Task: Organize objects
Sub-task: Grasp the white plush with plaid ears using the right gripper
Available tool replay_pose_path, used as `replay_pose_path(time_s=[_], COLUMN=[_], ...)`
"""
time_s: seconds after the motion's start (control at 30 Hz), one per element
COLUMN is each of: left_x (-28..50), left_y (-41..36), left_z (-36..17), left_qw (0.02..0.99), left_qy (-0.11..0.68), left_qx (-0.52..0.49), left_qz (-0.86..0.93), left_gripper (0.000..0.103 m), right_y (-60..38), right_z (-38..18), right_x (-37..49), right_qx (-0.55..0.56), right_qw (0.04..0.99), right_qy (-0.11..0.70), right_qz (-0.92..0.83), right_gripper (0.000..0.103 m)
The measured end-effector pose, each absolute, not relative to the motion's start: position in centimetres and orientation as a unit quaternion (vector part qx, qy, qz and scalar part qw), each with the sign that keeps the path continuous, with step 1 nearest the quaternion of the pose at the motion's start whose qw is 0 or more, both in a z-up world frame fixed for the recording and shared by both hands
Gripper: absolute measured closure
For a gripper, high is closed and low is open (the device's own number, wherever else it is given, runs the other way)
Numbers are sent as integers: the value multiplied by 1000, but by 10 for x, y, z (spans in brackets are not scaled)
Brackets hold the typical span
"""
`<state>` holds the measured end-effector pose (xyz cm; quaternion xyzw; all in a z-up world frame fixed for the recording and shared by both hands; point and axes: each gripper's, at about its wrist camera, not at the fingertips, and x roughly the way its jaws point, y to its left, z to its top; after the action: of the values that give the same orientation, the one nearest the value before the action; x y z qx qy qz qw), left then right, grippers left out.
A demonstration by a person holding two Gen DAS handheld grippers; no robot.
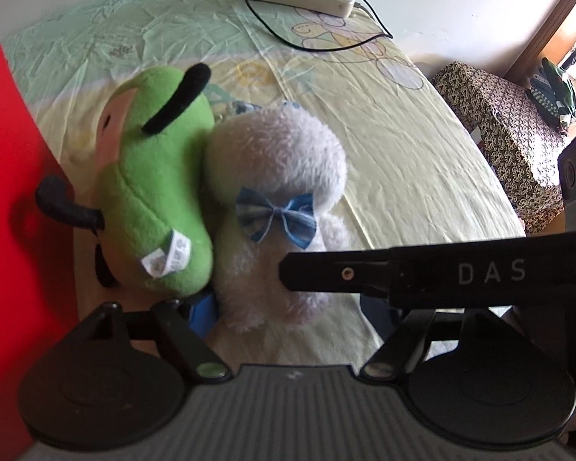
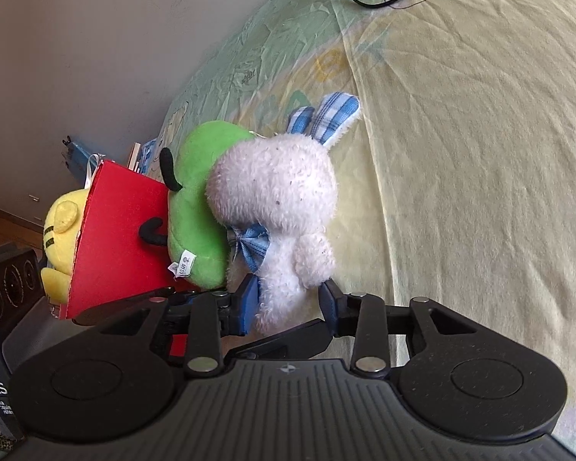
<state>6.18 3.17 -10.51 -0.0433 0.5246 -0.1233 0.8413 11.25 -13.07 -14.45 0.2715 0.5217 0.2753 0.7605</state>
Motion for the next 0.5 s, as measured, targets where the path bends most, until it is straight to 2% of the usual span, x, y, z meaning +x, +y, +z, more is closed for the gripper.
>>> replay_pose_path(time_s=[0.03,0.07,0.5], left_x=[61,60,21], left_y=[31,30,14], left_z=[-105,-104,-94], left_qw=[841,841,834], left_qy=[524,524,524], left_qx=[-41,-39,-27], left_qz=[-125,-129,-171], left_gripper=[29,29,31], right_y=[-131,-132,-140], right_z=[-144,-142,-121], right_x=[112,111,68], right_qx=[271,271,216], right_qw=[761,760,769], right_qy=[521,518,526], right_qz=[277,283,292], right_gripper=[75,75,76])
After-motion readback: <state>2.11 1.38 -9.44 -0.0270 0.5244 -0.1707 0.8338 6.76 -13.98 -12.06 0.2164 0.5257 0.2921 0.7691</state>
